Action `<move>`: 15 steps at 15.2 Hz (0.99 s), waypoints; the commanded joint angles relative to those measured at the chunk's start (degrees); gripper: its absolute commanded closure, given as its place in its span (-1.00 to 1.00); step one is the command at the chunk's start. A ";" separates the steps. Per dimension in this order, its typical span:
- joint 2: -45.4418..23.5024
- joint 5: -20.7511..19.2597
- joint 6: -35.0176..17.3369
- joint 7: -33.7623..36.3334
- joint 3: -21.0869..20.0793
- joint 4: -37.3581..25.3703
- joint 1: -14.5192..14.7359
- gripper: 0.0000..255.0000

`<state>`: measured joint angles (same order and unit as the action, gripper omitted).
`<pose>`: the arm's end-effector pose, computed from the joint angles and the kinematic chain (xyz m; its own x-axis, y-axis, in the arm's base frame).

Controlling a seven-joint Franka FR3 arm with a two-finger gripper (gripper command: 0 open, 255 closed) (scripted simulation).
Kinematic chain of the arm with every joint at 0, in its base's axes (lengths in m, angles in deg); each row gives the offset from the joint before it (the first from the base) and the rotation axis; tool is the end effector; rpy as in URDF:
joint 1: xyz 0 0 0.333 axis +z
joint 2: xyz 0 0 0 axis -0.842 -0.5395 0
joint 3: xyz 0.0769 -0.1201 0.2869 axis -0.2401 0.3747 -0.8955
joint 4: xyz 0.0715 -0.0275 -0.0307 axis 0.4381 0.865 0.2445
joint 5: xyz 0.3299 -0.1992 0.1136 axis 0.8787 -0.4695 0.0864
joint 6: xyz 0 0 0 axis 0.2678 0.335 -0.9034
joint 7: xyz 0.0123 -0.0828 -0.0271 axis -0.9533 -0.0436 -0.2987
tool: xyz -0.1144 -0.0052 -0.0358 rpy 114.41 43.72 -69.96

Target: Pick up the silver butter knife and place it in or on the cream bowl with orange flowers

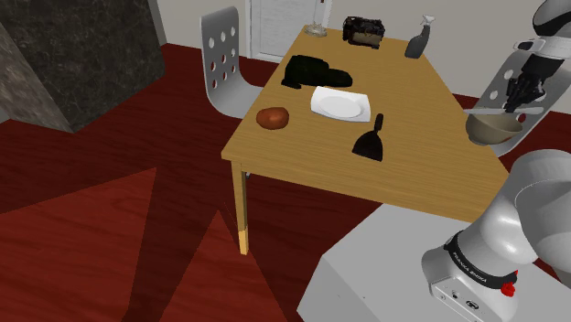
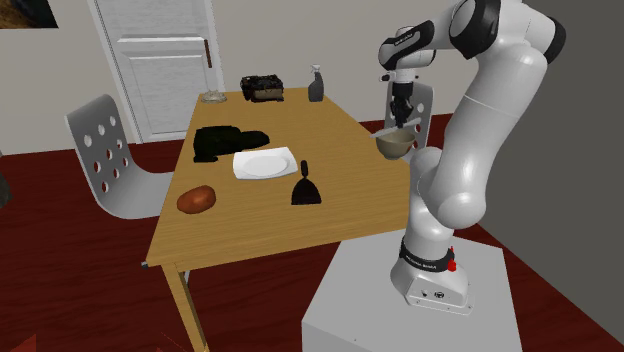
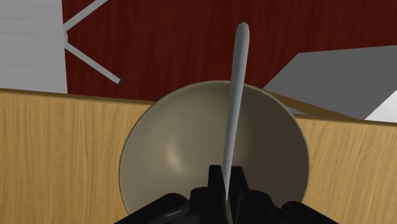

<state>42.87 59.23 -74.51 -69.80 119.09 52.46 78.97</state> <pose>0.1835 -0.5169 0.4360 0.7514 0.6594 -0.0235 0.6546 -0.7494 -0.0996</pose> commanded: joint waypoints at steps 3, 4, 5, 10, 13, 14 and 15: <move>0.00 0.00 0.00 0.00 0.00 0.00 0.00 -1.00; 0.00 0.00 0.00 0.00 0.00 0.00 0.00 -1.00; 0.00 0.00 0.00 0.00 0.00 0.00 0.00 -1.00; -0.16 0.69 3.66 -0.41 -2.15 -3.27 -1.17 -1.00; -0.42 1.30 6.94 -0.81 -3.19 -6.47 -1.38 -1.00; -0.39 1.28 6.95 -0.79 -3.22 -6.46 -1.40 -1.00; -0.40 1.28 6.95 -0.79 -3.20 -6.47 -1.38 -1.00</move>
<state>42.46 60.50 -67.79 -70.57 116.08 46.16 77.73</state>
